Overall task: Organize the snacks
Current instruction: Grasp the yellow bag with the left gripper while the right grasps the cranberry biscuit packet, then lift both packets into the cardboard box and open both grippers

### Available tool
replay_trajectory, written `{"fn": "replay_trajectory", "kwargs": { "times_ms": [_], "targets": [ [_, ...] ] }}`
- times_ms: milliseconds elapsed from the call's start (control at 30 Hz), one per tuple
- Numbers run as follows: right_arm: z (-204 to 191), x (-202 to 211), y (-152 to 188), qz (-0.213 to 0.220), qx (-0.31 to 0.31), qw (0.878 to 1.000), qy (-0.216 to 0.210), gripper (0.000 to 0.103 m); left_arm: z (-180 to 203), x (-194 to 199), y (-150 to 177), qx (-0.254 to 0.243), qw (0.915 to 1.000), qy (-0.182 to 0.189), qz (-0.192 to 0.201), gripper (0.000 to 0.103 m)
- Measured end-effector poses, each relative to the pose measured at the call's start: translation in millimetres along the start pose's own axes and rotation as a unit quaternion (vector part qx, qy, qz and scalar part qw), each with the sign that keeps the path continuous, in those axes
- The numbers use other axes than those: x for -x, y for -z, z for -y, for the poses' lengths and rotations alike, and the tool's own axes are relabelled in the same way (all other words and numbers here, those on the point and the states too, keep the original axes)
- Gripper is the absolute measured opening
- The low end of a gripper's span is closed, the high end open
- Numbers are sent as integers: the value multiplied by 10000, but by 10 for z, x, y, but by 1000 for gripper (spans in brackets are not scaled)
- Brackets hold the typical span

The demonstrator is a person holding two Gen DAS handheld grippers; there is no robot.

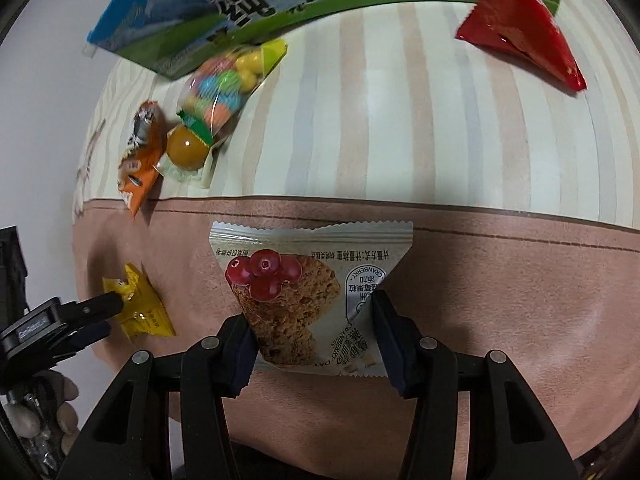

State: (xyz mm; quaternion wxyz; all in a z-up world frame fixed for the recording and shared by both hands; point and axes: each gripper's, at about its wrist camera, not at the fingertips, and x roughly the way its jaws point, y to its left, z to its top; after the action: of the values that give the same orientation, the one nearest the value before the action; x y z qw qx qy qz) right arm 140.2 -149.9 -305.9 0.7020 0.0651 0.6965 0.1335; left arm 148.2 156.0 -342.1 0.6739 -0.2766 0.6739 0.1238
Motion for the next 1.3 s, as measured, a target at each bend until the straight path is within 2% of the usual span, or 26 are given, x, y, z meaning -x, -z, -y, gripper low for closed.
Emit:
{"fn": "replay_trajectory", "kwargs": {
  "times_ms": [67, 100, 133, 267, 433, 567, 700, 800, 933, 1033, 1100, 1167, 1300],
  "targets": [
    [-40, -40, -25, -34, -40, 9999, 85, 55, 2, -100, -40, -76, 9999, 123, 5, 97],
    [-52, -49, -33, -46, -55, 9999, 111, 55, 17, -134, -56, -143, 9998, 136, 64, 89],
    [-99, -83, -58, -72, -76, 9998, 155, 55, 36, -157, -66, -221, 9996, 67, 139, 70],
    [-221, -139, -85, -107, -53, 9995, 298, 55, 93, -193, -70, -453, 9988, 80, 173, 66],
    [-246, -31, -48, -12, -135, 9996, 244, 54, 307, 25, -25, -785, 9961, 263, 303, 64],
    [-158, 242, -72, 148, -269, 9995, 24, 54, 663, 324, 21, -1270, 9893, 463, 554, 64],
    [-123, 678, -189, 484, -353, 9979, -264, 54, 1128, 793, 31, -1713, 9775, 863, 877, 64],
    [-142, 1171, -401, 888, -326, 9943, -489, 54, 1560, 1171, -28, -2073, 9653, 1143, 1103, 64],
    [-140, 1737, -779, 1362, -319, 9875, -731, 54, 2115, 1563, -310, -2489, 9491, 1384, 1342, 64],
    [-96, 2028, -1147, 1623, -195, 9848, -583, 54, 2538, 1662, -584, -2745, 9422, 1345, 1376, 64],
    [-27, 2108, -1416, 1696, -146, 9848, -345, 54, 2723, 1643, -767, -2813, 9425, 1314, 1240, 64],
    [33, 2099, -1618, 1688, -143, 9853, -200, 54, 2895, 1552, -1013, -2774, 9474, 1239, 1009, 65],
    [203, 1886, -2026, 1426, -179, 9896, 45, 54, 3072, 1315, -1279, -2736, 9543, 987, 685, 65]
  ]
}}
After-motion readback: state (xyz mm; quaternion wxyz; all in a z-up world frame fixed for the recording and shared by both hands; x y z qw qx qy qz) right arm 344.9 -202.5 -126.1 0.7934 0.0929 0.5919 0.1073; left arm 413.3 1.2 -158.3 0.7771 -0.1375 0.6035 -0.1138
